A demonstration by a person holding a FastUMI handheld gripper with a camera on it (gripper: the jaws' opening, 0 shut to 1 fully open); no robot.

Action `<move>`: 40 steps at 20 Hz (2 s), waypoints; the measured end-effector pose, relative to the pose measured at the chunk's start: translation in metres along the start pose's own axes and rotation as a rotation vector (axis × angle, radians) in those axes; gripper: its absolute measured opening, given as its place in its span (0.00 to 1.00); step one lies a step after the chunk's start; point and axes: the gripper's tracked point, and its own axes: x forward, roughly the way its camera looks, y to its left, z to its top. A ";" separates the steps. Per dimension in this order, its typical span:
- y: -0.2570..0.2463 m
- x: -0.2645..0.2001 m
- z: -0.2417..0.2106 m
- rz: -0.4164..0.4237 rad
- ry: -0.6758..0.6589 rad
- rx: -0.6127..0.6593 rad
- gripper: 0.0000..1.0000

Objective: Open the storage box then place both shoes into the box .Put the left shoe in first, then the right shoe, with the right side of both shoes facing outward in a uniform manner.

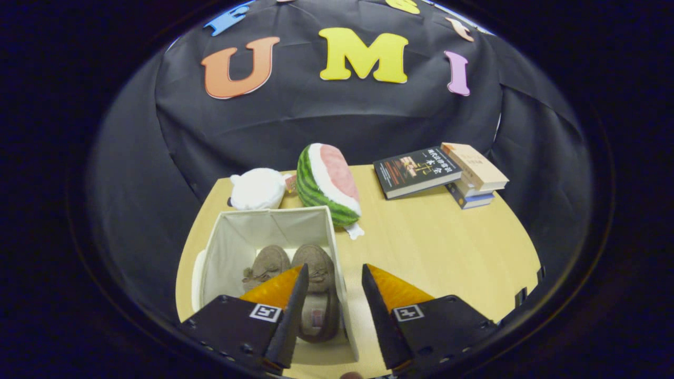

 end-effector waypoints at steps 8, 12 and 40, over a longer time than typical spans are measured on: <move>-0.065 -0.061 0.029 0.030 -0.118 -0.025 0.97; -0.119 -0.105 0.060 0.019 -0.240 -0.028 0.97; -0.190 -0.225 0.061 0.101 -0.566 -0.028 0.96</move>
